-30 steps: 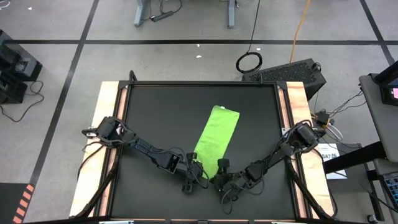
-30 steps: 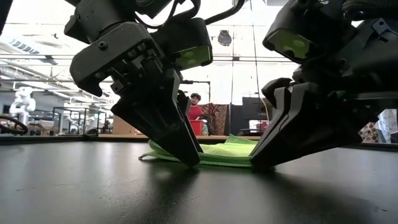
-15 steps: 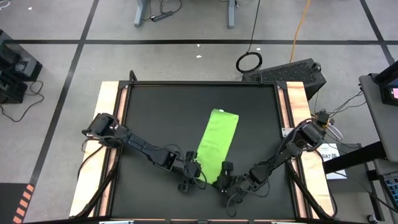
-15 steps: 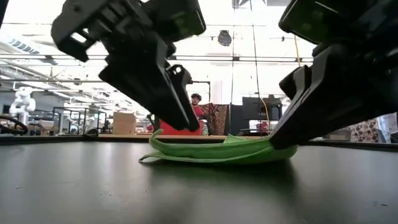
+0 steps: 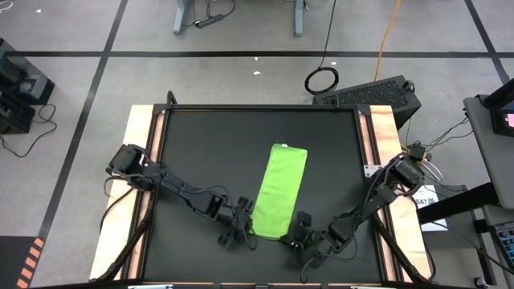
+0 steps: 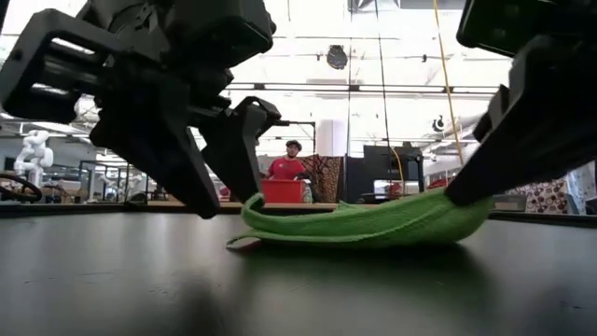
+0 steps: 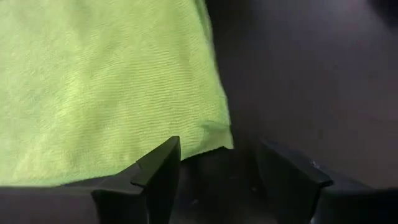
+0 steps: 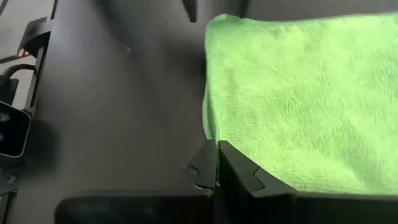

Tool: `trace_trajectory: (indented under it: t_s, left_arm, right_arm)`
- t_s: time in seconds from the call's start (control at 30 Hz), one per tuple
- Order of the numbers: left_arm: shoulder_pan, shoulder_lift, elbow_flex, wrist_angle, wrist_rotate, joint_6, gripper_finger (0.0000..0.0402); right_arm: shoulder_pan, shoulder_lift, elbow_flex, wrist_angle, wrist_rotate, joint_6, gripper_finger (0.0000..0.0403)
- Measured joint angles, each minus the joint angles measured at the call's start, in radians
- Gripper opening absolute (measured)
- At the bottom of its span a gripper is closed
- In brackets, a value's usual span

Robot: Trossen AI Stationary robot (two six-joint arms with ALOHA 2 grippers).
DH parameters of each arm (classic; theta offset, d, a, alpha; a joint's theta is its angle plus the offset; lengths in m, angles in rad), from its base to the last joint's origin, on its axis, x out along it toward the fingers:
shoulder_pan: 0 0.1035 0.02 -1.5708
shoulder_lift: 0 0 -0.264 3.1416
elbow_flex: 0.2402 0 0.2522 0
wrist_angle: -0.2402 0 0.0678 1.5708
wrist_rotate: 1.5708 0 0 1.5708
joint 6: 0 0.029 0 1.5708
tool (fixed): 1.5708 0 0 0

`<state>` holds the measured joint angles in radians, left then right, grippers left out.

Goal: Roll towel into tight, uniform cylinder
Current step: Roll the green towel

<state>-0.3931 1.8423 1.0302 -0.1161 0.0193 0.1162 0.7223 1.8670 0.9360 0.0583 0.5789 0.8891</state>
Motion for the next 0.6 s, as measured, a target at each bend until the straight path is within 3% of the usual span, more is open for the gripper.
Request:
trace_trajectory:
  t_s: [0.37,0.6]
  left_arm:
    - [-0.002,0.043,-0.032,0.174,-0.074,0.157,0.0214]
    - [0.001,0.071,-0.030,0.138,0.000,0.204,0.0214]
  right_arm:
    - [0.000,0.000,0.000,-0.035,-0.002,0.080,0.0000]
    - [0.000,0.000,0.000,-0.039,-0.003,0.120,0.0000]
